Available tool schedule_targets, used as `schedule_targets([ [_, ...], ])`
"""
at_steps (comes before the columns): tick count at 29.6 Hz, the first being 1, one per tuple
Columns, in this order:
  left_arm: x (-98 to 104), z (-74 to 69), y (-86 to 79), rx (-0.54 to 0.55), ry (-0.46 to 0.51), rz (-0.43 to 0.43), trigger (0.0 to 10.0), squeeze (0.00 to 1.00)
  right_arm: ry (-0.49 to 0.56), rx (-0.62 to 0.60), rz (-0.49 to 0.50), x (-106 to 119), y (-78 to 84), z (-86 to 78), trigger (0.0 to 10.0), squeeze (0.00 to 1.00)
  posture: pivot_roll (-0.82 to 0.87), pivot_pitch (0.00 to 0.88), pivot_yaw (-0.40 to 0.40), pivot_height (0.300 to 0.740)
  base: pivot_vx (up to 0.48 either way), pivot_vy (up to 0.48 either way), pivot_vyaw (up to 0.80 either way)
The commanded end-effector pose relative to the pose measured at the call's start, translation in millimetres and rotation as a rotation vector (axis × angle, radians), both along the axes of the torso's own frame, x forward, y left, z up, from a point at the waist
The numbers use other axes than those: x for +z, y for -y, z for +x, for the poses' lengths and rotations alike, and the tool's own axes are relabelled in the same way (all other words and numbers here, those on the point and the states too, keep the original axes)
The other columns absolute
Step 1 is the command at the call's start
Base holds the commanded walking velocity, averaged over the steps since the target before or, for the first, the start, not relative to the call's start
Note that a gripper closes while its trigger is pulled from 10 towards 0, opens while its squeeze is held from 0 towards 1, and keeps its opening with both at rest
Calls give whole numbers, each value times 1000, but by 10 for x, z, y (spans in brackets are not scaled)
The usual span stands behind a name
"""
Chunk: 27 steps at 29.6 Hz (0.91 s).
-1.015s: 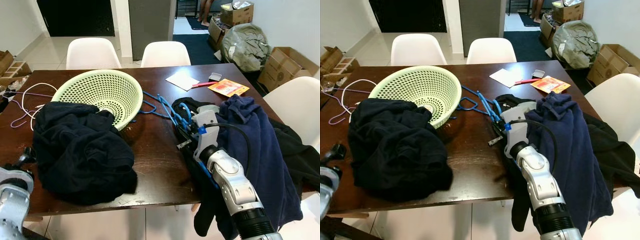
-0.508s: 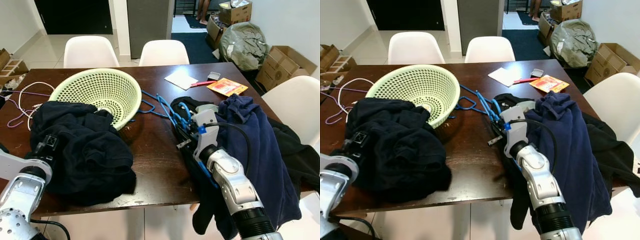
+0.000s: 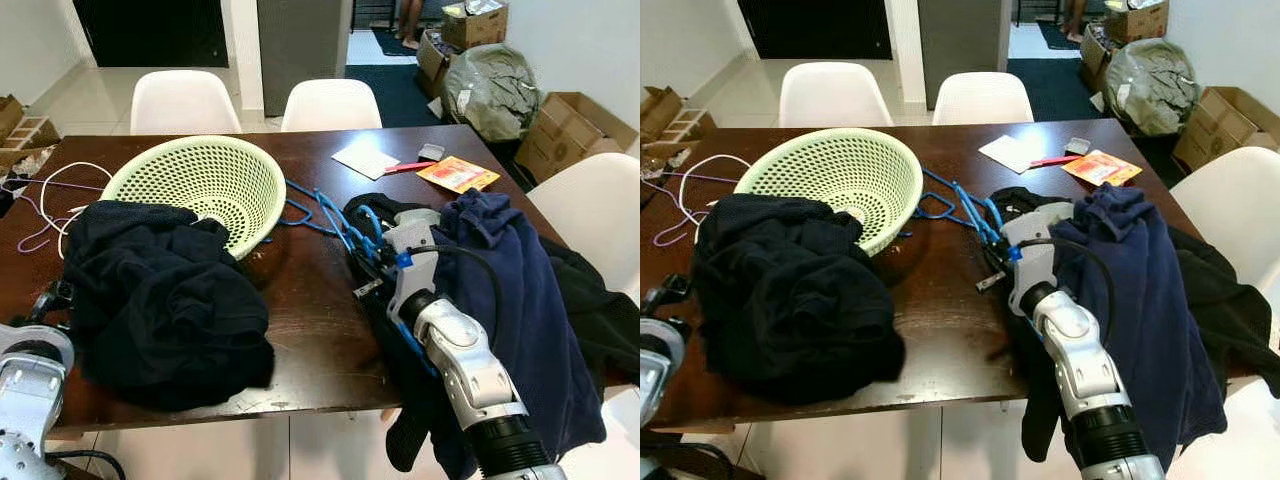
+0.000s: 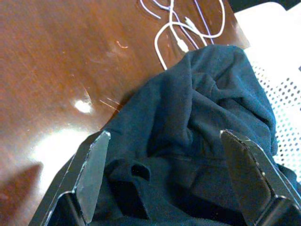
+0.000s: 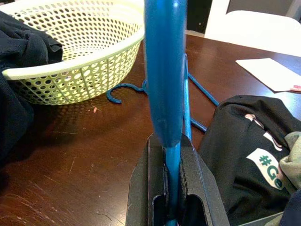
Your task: Hang hanger
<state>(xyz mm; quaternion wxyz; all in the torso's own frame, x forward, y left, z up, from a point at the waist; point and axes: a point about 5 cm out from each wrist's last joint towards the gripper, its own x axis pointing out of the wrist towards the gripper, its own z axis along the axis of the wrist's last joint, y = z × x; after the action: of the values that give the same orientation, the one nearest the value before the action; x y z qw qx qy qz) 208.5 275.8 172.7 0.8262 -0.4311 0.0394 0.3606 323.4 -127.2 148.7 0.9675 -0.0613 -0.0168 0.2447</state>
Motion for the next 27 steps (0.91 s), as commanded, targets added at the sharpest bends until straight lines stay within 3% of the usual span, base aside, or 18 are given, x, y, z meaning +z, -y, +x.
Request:
schedule_targets([
  [1,-492,-167,322,9,-117,-228,10000,0,-74,-4,-1,-170,13,-35,10000,0,65,98,12,740,0,0,0],
  [11,-625,-42,448,-33,-109,-370,10000,0,-69,-6,-6,-161,22,-49,10000,0,50,103,9,740,0,0,0],
  [18,-700,-43,503,-46,-132,-404,10000,0,-68,-10,-9,-157,40,-46,10000,0,49,109,7,740,0,0,0],
  [19,-718,-55,509,-48,-143,-406,8745,0,-69,-11,-10,-158,42,-42,10000,0,50,110,7,740,0,0,0],
  [20,-727,-62,510,-48,-150,-406,8353,0,-70,-11,-10,-158,42,-40,10000,0,50,110,7,740,0,0,0],
  [25,-791,-89,532,-63,-182,-419,8431,0,-70,-11,-11,-157,40,-33,10000,0,52,112,5,740,0,0,0],
  [27,-809,-89,545,-72,-185,-429,7647,0,-69,-11,-12,-156,38,-31,10000,0,50,113,5,740,0,0,0],
])
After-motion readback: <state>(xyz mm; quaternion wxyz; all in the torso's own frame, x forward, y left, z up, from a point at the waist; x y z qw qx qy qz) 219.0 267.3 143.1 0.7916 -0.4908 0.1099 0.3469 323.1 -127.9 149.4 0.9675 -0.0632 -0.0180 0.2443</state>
